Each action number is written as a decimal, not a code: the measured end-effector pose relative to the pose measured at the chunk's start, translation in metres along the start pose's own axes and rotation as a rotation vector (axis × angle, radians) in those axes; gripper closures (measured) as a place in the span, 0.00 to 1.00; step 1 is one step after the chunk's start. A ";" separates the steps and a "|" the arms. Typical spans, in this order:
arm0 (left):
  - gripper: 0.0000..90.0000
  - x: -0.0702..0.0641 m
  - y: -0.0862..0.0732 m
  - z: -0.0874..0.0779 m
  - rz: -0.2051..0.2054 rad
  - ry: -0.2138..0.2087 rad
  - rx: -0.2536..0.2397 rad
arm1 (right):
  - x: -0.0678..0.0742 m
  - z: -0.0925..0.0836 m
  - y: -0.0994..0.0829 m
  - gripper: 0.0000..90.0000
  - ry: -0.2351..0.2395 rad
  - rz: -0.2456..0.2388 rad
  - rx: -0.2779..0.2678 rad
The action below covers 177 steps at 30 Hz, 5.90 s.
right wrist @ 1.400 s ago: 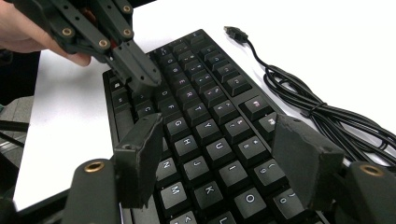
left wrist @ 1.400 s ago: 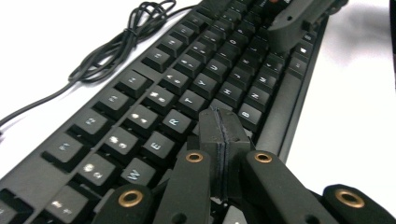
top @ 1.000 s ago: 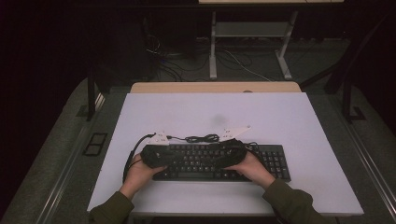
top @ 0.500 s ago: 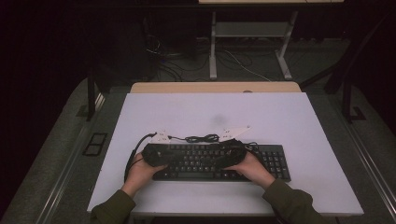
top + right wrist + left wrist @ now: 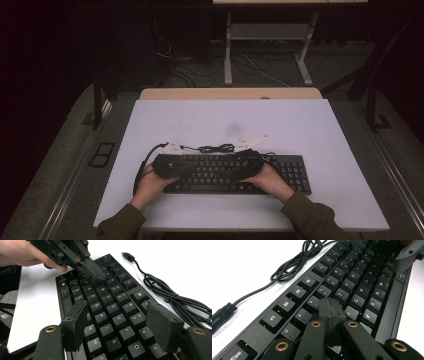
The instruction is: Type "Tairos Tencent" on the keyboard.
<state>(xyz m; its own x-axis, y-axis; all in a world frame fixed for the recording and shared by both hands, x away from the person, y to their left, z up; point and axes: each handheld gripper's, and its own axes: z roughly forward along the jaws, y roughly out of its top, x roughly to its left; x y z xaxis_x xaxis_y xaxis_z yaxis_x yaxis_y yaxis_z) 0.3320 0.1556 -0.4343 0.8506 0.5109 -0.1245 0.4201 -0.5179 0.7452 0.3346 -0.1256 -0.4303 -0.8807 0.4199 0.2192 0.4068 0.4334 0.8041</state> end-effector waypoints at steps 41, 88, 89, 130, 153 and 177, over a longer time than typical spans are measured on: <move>0.29 -0.003 -0.001 -0.011 -0.062 0.058 -0.096 | 0.018 0.014 -0.003 0.99 0.075 -0.074 0.096; 0.71 -0.007 0.008 -0.002 -0.043 0.013 -0.123 | 0.003 -0.012 -0.006 0.57 0.022 -0.036 0.023; 0.74 -0.008 0.009 -0.001 -0.044 0.008 -0.120 | 0.002 -0.014 -0.006 0.55 0.019 -0.039 0.021; 0.76 -0.016 0.015 0.018 -0.020 -0.018 -0.059 | -0.014 -0.054 -0.027 0.28 -0.068 0.007 -0.046; 0.18 -0.022 0.002 -0.014 -0.033 0.030 -0.136 | -0.015 -0.092 -0.046 0.24 -0.146 0.042 -0.093; 0.14 -0.023 -0.021 -0.042 -0.052 0.048 -0.182 | -0.013 -0.144 -0.086 0.22 -0.230 0.085 -0.135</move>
<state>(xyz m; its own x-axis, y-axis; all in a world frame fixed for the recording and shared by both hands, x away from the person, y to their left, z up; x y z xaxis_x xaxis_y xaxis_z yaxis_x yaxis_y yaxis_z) 0.2908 0.1835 -0.4196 0.8110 0.5686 -0.1378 0.3954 -0.3591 0.8454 0.2763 -0.2829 -0.4231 -0.7605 0.6268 0.1700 0.4271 0.2856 0.8579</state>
